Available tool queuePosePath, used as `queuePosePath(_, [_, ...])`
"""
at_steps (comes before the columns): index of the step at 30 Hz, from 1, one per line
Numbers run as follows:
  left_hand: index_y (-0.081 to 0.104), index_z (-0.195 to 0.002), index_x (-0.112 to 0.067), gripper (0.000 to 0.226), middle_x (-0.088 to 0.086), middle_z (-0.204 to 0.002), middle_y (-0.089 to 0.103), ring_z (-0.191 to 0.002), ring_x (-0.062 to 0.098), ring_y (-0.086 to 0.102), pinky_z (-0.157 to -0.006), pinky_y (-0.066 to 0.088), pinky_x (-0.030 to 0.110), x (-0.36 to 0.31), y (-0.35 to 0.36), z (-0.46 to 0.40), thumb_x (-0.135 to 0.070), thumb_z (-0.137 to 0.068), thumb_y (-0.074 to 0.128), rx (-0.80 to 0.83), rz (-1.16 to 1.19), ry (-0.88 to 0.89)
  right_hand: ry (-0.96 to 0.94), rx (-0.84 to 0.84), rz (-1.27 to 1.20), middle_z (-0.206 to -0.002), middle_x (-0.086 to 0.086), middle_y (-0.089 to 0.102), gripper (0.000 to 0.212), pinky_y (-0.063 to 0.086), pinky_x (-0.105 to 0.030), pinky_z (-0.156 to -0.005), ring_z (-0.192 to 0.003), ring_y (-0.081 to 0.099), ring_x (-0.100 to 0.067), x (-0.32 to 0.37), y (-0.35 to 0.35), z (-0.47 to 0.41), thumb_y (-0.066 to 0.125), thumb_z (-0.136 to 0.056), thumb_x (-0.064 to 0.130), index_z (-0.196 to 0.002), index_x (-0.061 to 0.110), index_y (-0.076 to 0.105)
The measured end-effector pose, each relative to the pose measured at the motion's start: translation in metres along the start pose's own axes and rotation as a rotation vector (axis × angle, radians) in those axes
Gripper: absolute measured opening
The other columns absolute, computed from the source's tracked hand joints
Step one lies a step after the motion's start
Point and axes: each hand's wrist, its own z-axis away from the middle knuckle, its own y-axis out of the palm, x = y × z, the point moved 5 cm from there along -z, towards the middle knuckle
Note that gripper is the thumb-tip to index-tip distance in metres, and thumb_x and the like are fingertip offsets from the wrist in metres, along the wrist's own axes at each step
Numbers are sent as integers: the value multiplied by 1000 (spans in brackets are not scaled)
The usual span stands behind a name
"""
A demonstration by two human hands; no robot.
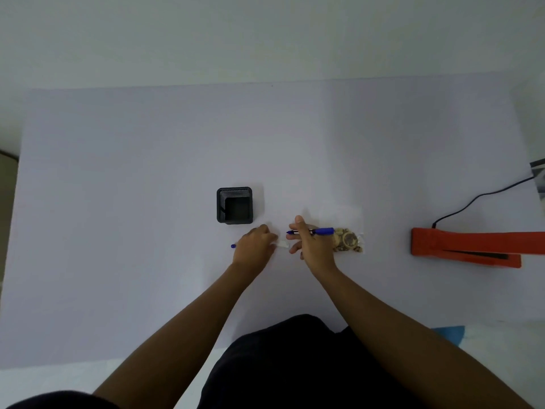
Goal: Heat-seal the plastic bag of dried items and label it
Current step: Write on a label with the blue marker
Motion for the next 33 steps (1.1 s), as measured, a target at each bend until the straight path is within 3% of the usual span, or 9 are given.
queuePosePath(5, [74,-100,-17,13,2,-94,64,-80,14,61,-75,55,25,1,4,-5,-25,-93,66,18,-53,9,-147,12,148,-82,3,76,21,50,-20,-54,-57,64,-4,-2,10,-2,60,-98,38,-90,22,72])
queuePosePath(10, [73,-91,-15,11,3,-85,65,-73,16,60,-71,55,28,-2,2,-4,-21,-93,64,13,-53,-31,-179,3,244,-82,-7,75,27,58,-31,-71,-70,69,-18,-9,24,-10,58,-100,34,-88,14,71])
queuePosePath(15, [75,-81,-15,13,2,-71,66,-61,17,59,-62,52,29,-13,3,3,-17,-91,66,14,-96,-73,-285,-28,415,-64,-6,67,40,54,-35,-64,-61,64,-19,-13,31,-10,54,-101,36,-75,8,68])
queuePosePath(18, [73,-92,-13,8,4,-80,70,-71,20,63,-69,52,33,-19,9,10,-14,-90,65,33,-133,-51,-330,-9,487,-61,-2,65,43,54,-35,-63,-58,62,-15,-18,33,-7,52,-101,38,-71,12,67])
queuePosePath(25, [66,-114,-11,21,5,-102,68,-91,22,61,-81,48,34,-22,17,20,-13,-95,58,107,-249,-19,-403,28,499,-66,-1,66,38,54,-41,-66,-62,63,-16,-34,29,-3,52,-102,35,-75,13,68])
queuePosePath(33, [62,-118,-10,23,6,-111,65,-101,24,58,-89,44,36,-29,7,16,-12,-98,52,148,-330,-27,-422,75,430,-72,-3,69,34,55,-41,-70,-68,66,-17,-39,28,-6,52,-103,30,-80,11,71])
